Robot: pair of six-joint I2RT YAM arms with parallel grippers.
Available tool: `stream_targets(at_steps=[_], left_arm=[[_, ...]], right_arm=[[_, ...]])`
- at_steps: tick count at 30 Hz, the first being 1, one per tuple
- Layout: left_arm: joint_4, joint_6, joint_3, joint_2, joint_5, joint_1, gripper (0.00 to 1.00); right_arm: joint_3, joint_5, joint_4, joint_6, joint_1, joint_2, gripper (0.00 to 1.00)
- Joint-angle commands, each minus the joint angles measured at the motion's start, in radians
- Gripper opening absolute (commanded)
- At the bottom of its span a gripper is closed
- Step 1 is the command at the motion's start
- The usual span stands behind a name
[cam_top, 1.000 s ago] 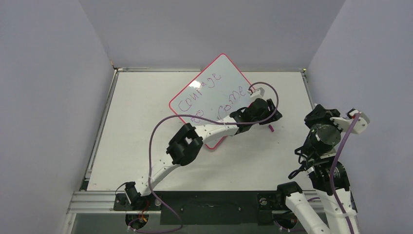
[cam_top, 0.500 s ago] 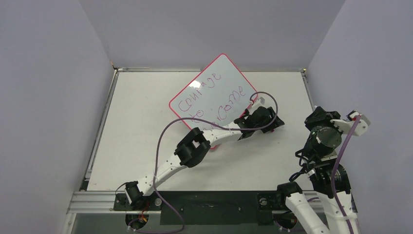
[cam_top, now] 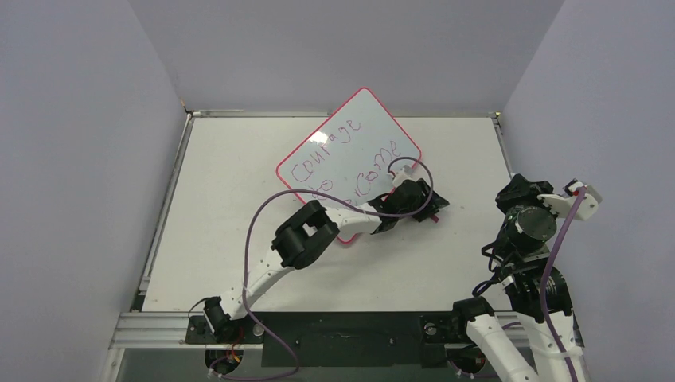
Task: Write a sentence on the whiteboard
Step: Move the pen cap to the center of the board, then pick up the pen cap from the center of the board.
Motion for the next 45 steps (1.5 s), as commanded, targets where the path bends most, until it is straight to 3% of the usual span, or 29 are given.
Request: stream_targets(at_steps=[1,8,12,18,27,35,45], left_arm=[[0.095,-0.031,-0.274,-0.129,-0.033,0.02,0.48],[0.169,0.0,-0.547,-0.301,-0.01,0.025,0.48],[0.133,0.136,-0.634,-0.383,-0.001,0.01,0.48],[-0.042,0.506,-0.551,-0.43,-0.013,-0.039,0.49],[-0.29,0.874,-0.336,-0.362,-0.149,-0.139,0.48],[-0.389,1.099,-0.205,-0.301,-0.231,-0.199,0.47],[-0.526,1.162,-0.037,-0.17,-0.287,-0.214,0.39]], right_arm=[[-0.007,-0.017,0.001,0.009,-0.003,0.01,0.0],[-0.02,-0.034,0.01,0.031,-0.004,0.024,0.0],[-0.03,-0.044,0.019,0.037,-0.003,0.026,0.0],[-0.039,-0.048,0.024,0.018,-0.001,0.037,0.0],[-0.021,-0.034,0.007,-0.013,-0.001,0.029,0.0],[-0.018,-0.035,-0.001,-0.019,-0.002,0.03,0.0],[-0.018,-0.03,-0.003,-0.029,-0.002,0.033,0.0]])
